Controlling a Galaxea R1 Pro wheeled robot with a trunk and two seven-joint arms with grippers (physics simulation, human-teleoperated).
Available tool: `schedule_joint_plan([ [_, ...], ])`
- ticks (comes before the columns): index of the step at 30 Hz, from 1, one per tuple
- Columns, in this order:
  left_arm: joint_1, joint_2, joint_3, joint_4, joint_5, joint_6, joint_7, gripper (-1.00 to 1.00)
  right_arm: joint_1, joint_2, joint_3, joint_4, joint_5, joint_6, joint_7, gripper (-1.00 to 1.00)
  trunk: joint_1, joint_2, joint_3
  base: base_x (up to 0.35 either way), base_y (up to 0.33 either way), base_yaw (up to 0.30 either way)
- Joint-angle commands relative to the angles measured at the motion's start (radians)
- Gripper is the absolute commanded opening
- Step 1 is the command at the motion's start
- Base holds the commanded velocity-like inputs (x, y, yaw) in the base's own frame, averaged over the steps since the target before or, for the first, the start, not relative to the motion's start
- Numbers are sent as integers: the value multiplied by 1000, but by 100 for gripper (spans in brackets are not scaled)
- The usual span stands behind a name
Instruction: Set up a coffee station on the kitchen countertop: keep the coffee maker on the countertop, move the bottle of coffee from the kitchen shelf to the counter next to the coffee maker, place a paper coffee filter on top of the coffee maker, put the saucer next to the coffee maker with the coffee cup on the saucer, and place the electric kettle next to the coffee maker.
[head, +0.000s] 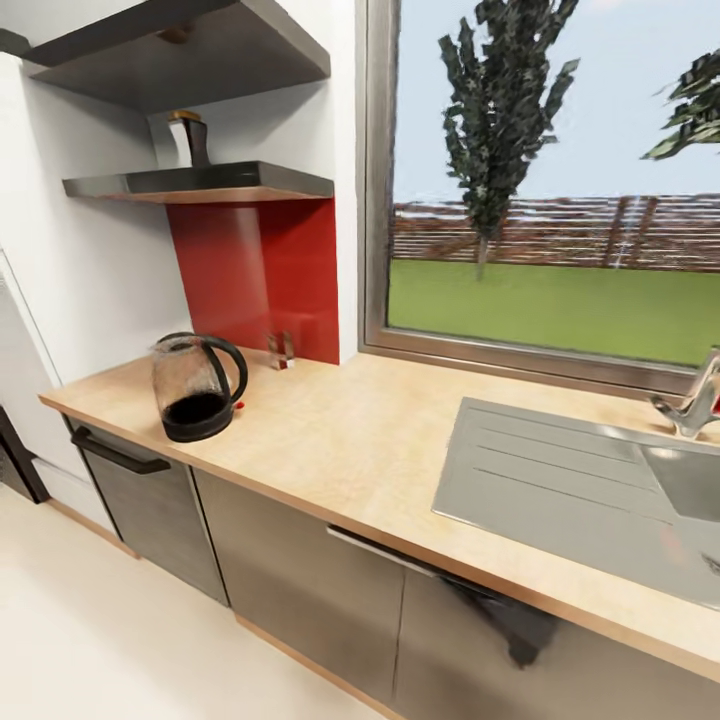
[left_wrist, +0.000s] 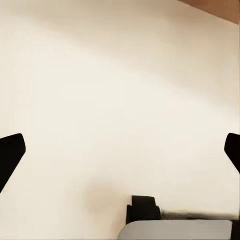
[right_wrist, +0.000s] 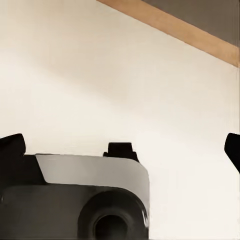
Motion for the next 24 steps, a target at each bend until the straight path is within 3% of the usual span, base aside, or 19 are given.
schedule_joint_plan([
  [1,-10,0,4,1,1,-7,0,100,0,-1,0,-14,0,-6,1,100,0,0,-1,139,308,0],
  [24,-11,-1,8,17,15,-24,-10,100,-1,5,3,21,0,-12,6,100,0,0,-1,122,318,0],
])
